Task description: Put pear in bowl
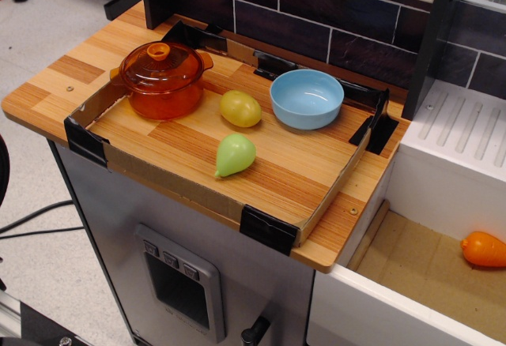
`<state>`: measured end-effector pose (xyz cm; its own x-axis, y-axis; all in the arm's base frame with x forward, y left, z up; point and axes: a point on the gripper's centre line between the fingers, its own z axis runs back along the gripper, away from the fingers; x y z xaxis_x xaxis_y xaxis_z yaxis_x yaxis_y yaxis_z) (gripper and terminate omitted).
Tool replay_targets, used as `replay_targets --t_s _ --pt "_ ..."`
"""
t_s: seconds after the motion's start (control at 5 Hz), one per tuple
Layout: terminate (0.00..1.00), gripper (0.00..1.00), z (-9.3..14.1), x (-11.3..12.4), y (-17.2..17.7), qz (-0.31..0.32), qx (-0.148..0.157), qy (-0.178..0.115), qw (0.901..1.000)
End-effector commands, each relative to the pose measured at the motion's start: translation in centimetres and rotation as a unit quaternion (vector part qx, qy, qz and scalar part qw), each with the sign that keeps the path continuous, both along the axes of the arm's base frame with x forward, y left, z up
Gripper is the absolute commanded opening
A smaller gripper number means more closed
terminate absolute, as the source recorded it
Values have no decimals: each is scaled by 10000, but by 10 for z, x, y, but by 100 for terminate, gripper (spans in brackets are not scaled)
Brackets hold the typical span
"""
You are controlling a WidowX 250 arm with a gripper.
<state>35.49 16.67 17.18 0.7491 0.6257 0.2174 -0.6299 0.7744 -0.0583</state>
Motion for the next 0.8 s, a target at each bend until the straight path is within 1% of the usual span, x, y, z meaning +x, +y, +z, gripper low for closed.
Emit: replay_targets --t_s 0.0,0.2,0.4,0.6 --pt "0 100 0 0 0 0 0 0 10000" --pt "0 100 -15 -10 -20 -1246 149 -68 9921" --pt "0 100 -17 -26 -36 -2315 -27 -412 9720" --pt "0 100 -17 -42 -54 -3100 -306 -526 9488"
